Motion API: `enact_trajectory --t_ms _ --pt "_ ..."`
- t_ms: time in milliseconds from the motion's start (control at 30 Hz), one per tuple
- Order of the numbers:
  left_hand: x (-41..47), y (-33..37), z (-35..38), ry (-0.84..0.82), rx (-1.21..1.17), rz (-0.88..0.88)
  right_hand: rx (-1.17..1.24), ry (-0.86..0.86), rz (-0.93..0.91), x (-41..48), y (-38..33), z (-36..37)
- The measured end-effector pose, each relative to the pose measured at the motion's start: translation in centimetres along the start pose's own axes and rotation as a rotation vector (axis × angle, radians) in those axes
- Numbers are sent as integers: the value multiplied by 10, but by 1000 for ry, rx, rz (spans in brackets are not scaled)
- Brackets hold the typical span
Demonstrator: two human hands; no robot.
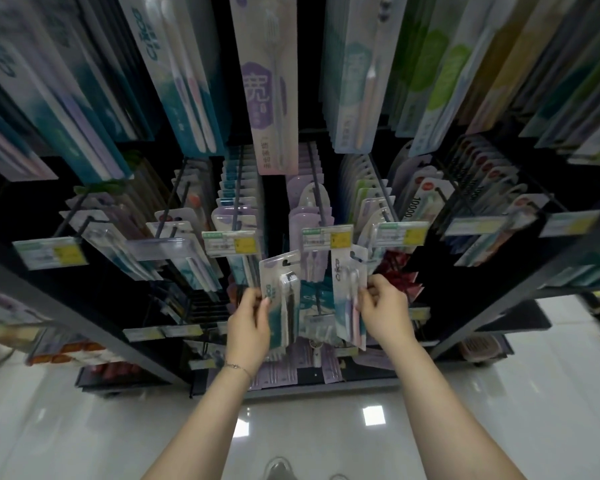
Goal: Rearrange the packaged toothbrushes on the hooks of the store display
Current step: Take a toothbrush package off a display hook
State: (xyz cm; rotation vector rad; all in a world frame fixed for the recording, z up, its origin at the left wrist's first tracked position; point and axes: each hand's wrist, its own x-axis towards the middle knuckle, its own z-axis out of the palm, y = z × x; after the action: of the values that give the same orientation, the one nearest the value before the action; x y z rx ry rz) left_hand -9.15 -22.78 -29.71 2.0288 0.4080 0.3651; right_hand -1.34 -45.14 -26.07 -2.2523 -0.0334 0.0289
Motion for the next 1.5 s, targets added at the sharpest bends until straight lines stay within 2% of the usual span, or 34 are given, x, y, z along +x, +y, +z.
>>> enact_trajectory --t_ms 400,667,1033,1200,1500 --pt "-38 15 16 112 0 -46 75 -140 -189 -11 19 -28" --pt "-50 30 -1 167 -22 -65 135 -248 -359 -19 -2 -35" --pt "-30 64 -60 232 -56 54 241 -245 -515 -24 -93 -24" --pt "-16 76 -99 251 -120 98 380 -183 -510 -30 -143 -4" --pt "16 86 -177 301 -181 166 532 -182 -464 -36 -218 31"
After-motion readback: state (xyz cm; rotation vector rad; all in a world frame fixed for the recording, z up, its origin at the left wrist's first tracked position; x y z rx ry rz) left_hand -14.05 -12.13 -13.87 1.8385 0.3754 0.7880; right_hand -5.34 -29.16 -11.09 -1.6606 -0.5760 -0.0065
